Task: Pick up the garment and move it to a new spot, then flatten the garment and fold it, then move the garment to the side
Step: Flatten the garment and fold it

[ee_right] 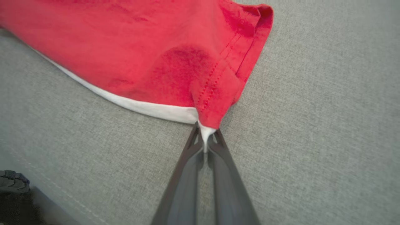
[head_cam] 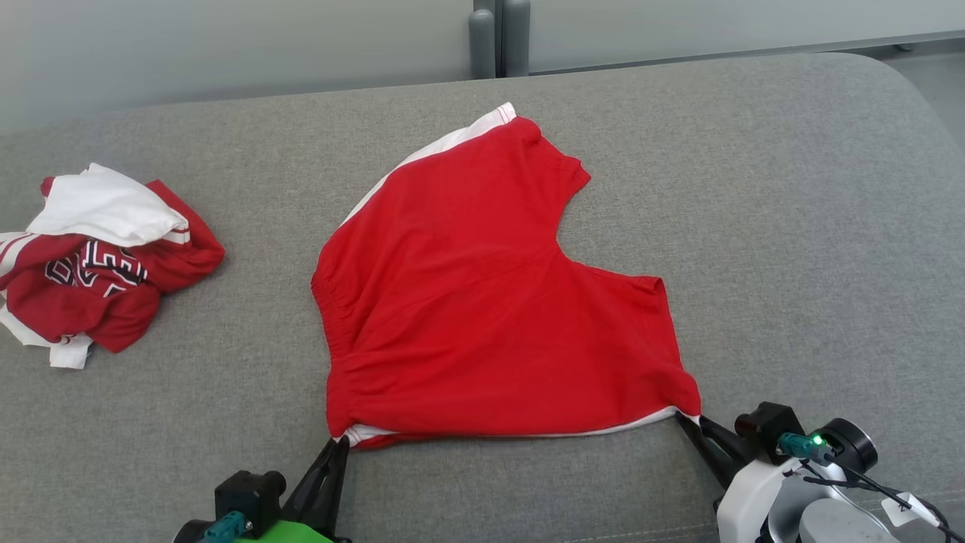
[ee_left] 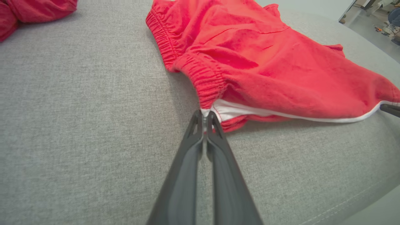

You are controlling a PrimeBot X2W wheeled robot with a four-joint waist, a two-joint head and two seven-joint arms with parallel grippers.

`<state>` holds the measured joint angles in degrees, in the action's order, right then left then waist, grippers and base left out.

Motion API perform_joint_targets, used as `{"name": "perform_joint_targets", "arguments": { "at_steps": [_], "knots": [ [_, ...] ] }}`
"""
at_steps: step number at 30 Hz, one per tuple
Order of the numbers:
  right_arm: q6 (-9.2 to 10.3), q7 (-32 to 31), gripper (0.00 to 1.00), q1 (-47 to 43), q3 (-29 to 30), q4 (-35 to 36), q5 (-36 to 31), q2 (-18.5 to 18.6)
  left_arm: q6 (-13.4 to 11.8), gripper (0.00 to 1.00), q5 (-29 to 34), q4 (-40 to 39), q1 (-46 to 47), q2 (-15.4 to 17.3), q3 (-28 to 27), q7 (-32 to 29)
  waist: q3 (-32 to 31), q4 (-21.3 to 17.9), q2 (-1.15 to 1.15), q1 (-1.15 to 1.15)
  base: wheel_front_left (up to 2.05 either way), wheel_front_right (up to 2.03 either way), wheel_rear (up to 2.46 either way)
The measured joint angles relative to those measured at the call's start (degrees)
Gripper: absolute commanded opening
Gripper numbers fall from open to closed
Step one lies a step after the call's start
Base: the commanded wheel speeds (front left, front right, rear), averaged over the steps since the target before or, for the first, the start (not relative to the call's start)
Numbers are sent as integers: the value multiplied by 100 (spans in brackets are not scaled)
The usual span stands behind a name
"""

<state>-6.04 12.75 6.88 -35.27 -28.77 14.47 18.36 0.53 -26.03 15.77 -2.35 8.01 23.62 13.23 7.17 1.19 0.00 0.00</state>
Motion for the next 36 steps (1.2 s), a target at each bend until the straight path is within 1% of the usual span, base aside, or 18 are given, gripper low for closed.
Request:
{"name": "perform_joint_targets", "arguments": {
  "at_steps": [4,7,9,11,18,20,26,30,36],
  "knots": [
    [0,41,0,19,105,21,27,-40,0,0,-53,-49,3,-36,-110,2,-11,-3,0,0,0,0,0],
    [9,91,0,152,432,253,274,-137,0,0,-218,-189,23,-172,-298,52,-29,-21,0,0,0,0,0],
    [16,119,0,249,564,378,331,-165,0,0,-300,-248,75,-198,-376,53,-41,-35,0,0,0,0,0],
    [60,133,0,330,666,475,334,-155,1,0,-357,-338,138,-199,-448,69,-56,-50,0,0,0,0,0],
    [67,134,0,351,870,793,437,-64,47,0,-363,-593,179,-207,-517,91,-170,-80,0,0,0,0,0],
    [70,135,0,337,899,946,436,-35,47,0,-364,-700,178,-207,-595,94,-214,-93,0,0,0,0,0],
    [158,143,0,235,1011,1459,435,-9,44,0,-401,-1011,136,-201,-811,100,-353,-154,0,0,0,0,0],
    [161,160,0,92,1045,1835,426,42,36,0,-401,-1261,-14,-169,-932,101,-441,-217,0,0,0,0,0],
    [161,168,0,-174,1032,2308,411,198,-64,0,-402,-1684,-176,-143,-1205,101,-543,-339,0,0,0,0,0]
  ]
}}
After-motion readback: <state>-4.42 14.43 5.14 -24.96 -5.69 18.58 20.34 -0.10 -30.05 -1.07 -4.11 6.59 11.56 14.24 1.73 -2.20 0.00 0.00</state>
